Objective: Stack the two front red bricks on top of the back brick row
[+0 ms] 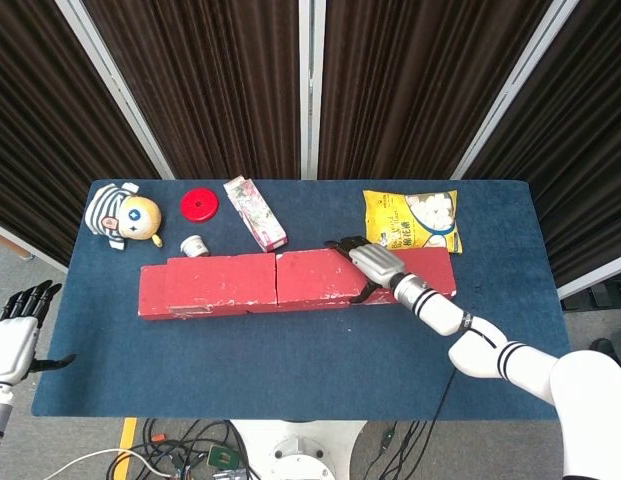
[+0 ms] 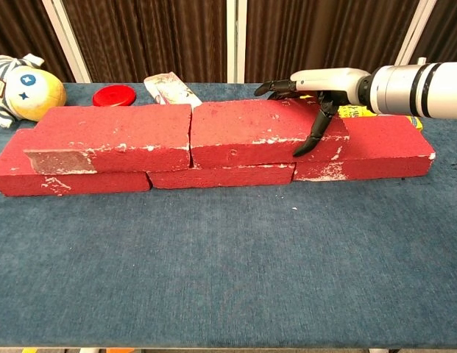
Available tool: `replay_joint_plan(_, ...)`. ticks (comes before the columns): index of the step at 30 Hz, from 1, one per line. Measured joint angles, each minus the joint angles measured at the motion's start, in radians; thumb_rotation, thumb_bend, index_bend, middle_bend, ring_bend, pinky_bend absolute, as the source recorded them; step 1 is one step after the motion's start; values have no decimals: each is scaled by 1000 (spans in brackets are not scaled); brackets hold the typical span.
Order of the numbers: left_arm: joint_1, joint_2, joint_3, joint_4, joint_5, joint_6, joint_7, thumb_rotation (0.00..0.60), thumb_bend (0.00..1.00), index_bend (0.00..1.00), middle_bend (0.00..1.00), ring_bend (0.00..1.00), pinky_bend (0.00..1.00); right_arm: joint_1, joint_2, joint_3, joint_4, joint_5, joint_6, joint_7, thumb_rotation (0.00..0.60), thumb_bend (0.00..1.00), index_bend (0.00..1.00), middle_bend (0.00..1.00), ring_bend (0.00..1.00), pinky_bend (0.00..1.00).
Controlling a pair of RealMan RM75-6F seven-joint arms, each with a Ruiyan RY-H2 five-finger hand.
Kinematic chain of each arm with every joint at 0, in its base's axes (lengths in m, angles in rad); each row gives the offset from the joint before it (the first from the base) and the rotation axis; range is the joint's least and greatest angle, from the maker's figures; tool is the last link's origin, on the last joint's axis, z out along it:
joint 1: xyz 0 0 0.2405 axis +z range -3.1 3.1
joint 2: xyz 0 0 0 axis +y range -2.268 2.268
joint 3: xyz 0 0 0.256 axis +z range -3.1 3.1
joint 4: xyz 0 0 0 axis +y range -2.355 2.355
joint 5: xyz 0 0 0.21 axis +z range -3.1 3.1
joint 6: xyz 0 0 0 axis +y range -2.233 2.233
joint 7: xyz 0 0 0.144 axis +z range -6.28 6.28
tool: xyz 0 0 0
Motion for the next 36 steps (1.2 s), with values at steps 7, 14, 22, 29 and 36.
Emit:
replay_joint_plan(7, 1, -1, 1, 4, 3, 0, -8, 600, 0, 0, 0, 0, 0, 2, -4, 3, 1, 8, -10, -9, 600, 24, 0, 207, 0, 0)
replay_joint_plan(14, 2, -1, 2, 7, 3, -1, -14, 600, 0, 0, 0, 0, 0, 3, 3, 3, -13, 13, -23, -19, 600, 0, 0, 61, 0, 0)
replay_joint_plan(22, 0, 0, 0, 7, 1, -3, -18, 600, 0, 0, 0, 0, 0, 2, 8, 11, -25, 17, -18, -21, 600, 0, 0, 0, 0, 0)
replay_joint_plan(29, 2, 4, 0, 0, 6, 4, -17, 600, 0, 0, 0, 0, 0, -9, 39, 11, -66, 11, 8, -21, 600, 0, 0, 0, 0, 0)
replay_joint_plan(36, 4, 9, -2, -7, 8, 9, -27, 600, 0, 0, 0, 0, 0, -34, 138, 15, -181, 7, 54, -39, 600, 0, 0, 0, 0, 0)
